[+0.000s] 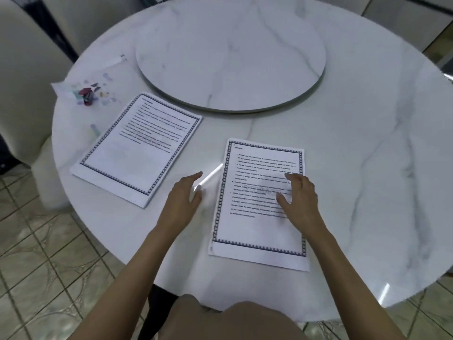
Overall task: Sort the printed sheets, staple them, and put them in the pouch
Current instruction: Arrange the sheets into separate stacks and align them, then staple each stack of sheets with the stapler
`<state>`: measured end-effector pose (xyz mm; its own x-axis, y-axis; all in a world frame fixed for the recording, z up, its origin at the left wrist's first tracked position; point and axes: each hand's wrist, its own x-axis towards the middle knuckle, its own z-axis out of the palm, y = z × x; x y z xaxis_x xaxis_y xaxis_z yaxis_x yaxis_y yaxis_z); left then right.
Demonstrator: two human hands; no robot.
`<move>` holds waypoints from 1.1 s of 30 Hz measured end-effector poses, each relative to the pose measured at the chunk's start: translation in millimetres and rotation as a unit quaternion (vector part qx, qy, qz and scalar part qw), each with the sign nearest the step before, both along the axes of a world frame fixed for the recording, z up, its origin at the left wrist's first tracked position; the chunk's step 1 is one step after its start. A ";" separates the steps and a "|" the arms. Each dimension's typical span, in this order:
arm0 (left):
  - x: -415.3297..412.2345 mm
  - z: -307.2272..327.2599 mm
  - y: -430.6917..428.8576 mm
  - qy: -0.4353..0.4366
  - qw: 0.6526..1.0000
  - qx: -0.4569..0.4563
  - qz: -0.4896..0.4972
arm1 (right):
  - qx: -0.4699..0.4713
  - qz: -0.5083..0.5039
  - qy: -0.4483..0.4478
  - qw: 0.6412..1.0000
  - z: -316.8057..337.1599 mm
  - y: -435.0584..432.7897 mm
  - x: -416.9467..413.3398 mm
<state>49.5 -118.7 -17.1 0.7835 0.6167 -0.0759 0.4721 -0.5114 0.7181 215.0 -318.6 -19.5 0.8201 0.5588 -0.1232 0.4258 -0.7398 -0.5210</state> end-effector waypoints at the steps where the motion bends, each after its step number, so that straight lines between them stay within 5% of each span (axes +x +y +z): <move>1: 0.0 -1.0 11.9 0.004 1.000 0.016 -0.017 | -0.001 0.003 -0.008 1.000 0.1 11.4 -2.4; 15: -61.8 4.1 205.3 0.066 0.966 0.123 -0.217 | 0.014 -0.004 -0.012 1.000 -2.8 206.8 -103.5; 33: -81.9 26.3 331.1 0.059 0.987 0.115 -0.098 | -0.009 0.102 -0.002 0.995 3.7 308.1 -137.3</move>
